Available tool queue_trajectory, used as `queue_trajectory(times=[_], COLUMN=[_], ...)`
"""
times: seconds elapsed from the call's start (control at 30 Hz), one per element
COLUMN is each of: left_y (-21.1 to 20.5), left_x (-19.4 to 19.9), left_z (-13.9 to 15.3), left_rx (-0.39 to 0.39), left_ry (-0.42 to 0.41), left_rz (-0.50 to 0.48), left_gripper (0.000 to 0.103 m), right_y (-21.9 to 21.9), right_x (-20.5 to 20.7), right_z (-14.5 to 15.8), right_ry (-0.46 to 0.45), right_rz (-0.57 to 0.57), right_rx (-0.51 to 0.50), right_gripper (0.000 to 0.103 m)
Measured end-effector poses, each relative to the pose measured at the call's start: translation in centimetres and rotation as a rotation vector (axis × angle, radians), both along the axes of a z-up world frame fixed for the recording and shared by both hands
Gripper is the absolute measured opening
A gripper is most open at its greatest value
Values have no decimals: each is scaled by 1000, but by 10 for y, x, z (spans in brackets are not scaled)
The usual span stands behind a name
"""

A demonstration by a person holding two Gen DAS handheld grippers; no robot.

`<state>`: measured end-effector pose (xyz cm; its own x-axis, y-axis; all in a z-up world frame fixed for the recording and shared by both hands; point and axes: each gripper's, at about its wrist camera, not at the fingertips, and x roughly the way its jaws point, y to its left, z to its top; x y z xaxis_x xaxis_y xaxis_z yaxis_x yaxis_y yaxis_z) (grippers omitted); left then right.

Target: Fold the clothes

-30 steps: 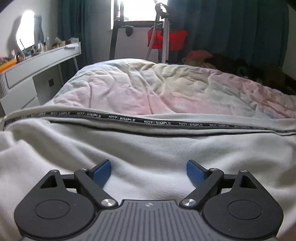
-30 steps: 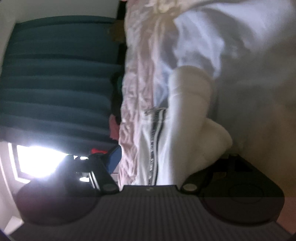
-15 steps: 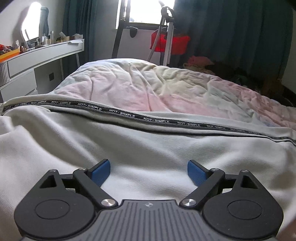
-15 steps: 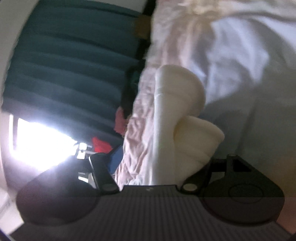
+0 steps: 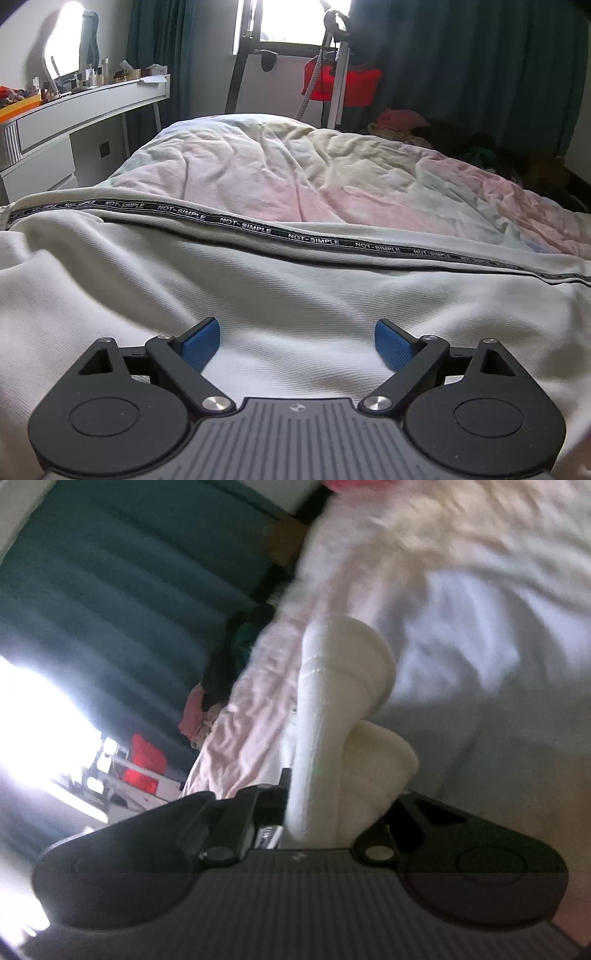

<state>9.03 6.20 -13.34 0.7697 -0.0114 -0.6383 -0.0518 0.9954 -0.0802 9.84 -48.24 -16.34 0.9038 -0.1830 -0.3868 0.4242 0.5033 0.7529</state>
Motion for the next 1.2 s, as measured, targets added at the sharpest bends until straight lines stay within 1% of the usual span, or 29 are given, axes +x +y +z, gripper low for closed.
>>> queue_trajectory(times=[0.03, 0.13, 0.23, 0.33, 0.4, 0.47, 0.53, 0.57, 0.63, 0.67, 0.7, 0.8, 0.87, 0.97, 1.03, 1.13, 1.17, 1.2], left_y=[0, 1, 2, 5, 8, 13, 20, 23, 30, 34, 37, 48, 54, 57, 58, 57, 57, 56], left_x=[0, 1, 1, -1, -3, -5, -8, -10, -13, -14, -15, -14, -13, -11, -9, -9, -10, -11], left_z=[0, 1, 1, 4, 8, 11, 14, 16, 18, 19, 21, 27, 30, 32, 33, 33, 34, 35], left_rx=[-4, -10, -22, -41, -54, -72, -101, -116, -144, -161, -180, -255, -290, -306, -311, -311, -306, -301], left_ry=[-1, -2, -7, -15, -23, -31, -35, -36, -37, -38, -40, -53, -62, -71, -76, -80, -86, -94], left_rz=[1, 0, 5, 9, 19, 35, 58, 69, 90, 96, 103, 123, 130, 133, 132, 118, 112, 106], left_gripper=[92, 92, 92, 93, 92, 92, 92, 92, 92, 92, 92, 93, 93, 92, 92, 92, 92, 92], right_y=[8, 47, 104, 170, 217, 267, 307, 326, 350, 357, 363, 361, 359, 372, 376, 384, 387, 384], right_x=[4, 4, -1, -8, -17, -27, -32, -33, -31, -29, -28, -28, -28, -30, -21, -12, -10, -8], right_z=[11, 49, 80, 95, 95, 82, 61, 47, 18, 3, -8, -2, 5, 16, 15, 12, 12, 15], right_ry=[-6, -36, -81, -156, -191, -214, -197, -163, -66, -2, 43, 38, 27, -30, -38, 23, 46, 56], right_rz=[17, 99, 202, 318, 414, 534, 684, 776, 936, 997, 1022, 996, 973, 947, 965, 995, 1005, 1015], right_rx=[-69, -326, -606, -813, -922, -1046, -1125, -1164, -1210, -1229, -1253, -1197, -1150, -1168, -1127, -1085, -1073, -1034], right_gripper=[14, 14, 14, 14, 14, 14, 14, 14, 13, 14, 14, 14, 14, 14, 14, 16, 18, 22])
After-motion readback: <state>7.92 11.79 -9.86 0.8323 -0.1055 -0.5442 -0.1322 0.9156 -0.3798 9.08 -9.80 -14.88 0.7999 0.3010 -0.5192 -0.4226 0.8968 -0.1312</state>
